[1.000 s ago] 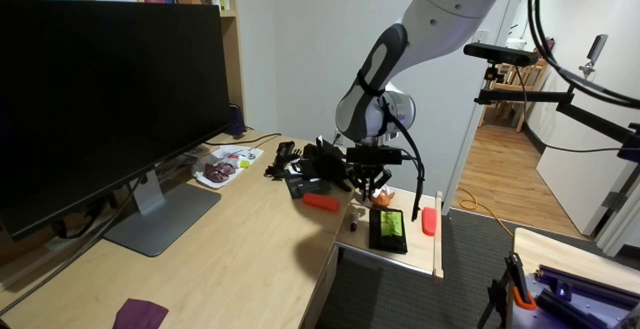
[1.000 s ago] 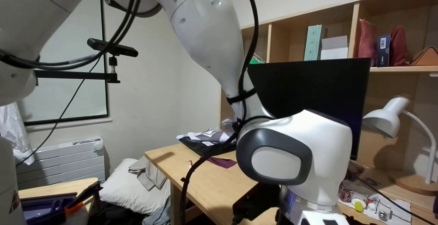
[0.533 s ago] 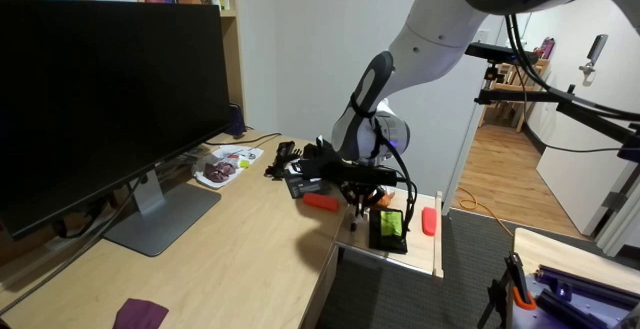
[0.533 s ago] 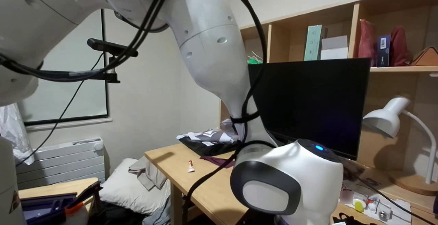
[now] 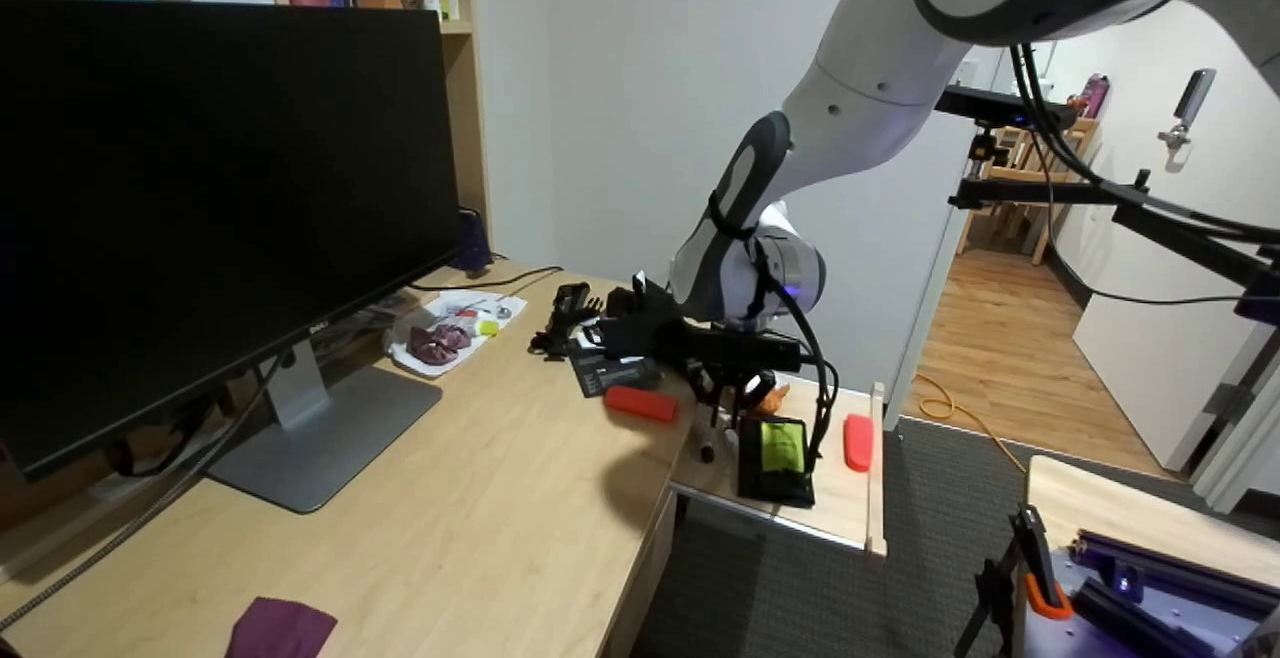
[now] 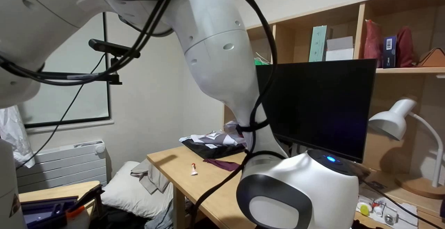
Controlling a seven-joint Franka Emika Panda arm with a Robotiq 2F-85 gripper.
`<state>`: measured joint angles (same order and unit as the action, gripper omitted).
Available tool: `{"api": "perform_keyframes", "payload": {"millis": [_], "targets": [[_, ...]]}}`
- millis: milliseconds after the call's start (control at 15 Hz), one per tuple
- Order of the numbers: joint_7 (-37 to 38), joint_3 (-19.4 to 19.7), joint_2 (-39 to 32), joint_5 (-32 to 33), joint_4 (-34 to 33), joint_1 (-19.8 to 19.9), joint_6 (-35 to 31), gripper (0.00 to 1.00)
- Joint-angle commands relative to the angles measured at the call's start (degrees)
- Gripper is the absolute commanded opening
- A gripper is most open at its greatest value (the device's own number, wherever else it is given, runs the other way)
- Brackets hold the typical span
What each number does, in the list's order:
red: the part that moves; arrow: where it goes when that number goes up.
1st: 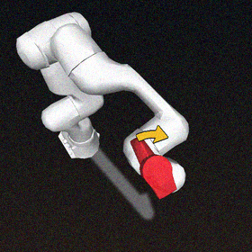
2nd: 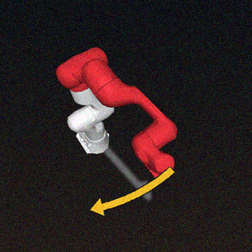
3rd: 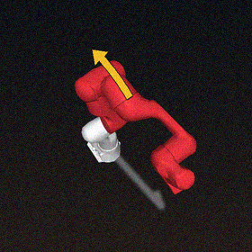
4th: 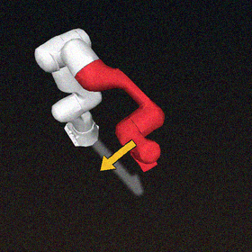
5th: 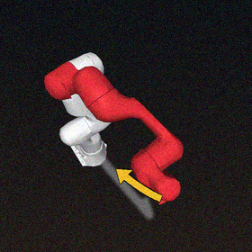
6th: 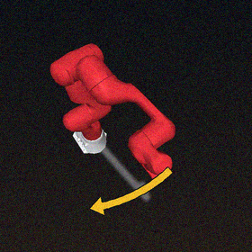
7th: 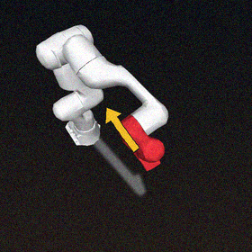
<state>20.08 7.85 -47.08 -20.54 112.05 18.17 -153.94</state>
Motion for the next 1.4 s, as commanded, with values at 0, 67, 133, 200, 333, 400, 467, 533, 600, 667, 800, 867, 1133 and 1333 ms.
{"api": "perform_keyframes", "payload": {"millis": [0, 67, 133, 200, 333, 400, 467, 533, 600, 667, 800, 867, 1133, 1333], "targets": [[-4.4, -2.2, 1.6, -2.0, 1.6, 2.1, -1.0, 0.6], [-5.2, -2.6, 2.2, -2.1, 2.1, 2.6, -0.7, 0.66], [-6.0, -2.8, 3.1, -2.0, 2.8, 2.8, -0.4, 0.73], [-7.2, -3.1, 4.7, -2.0, 4.3, 3.3, 0.2, 0.78], [-9.9, -3.5, 7.6, -1.4, 6.8, 3.6, 0.4, 0.92], [-11.3, -3.7, 9.4, -1.0, 8.3, 3.4, 0.6, 0.99], [-12.9, -3.9, 11.9, -0.4, 9.9, 3.3, 2.2, 0.99], [-14.2, -4.3, 14.3, -0.7, 11.9, 3.2, 1.9, 1.0], [-15.5, -4.5, 16.6, -0.4, 13.5, 2.7, 2.0, 1.0], [-17.2, -4.6, 19.2, 0.5, 15.2, 2.1, 2.8, 1.0], [-20.6, -4.8, 22.9, 2.3, 17.4, 0.7, 4.0, 1.0], [-21.6, -4.5, 25.0, 3.4, 19.2, -0.6, 4.4, 1.0], [-22.7, -3.4, 30.9, 10.4, 25.5, -6.1, 3.2, 1.0], [-18.9, -1.5, 33.8, 20.3, 29.2, -11.7, 2.1, 1.0]]}}
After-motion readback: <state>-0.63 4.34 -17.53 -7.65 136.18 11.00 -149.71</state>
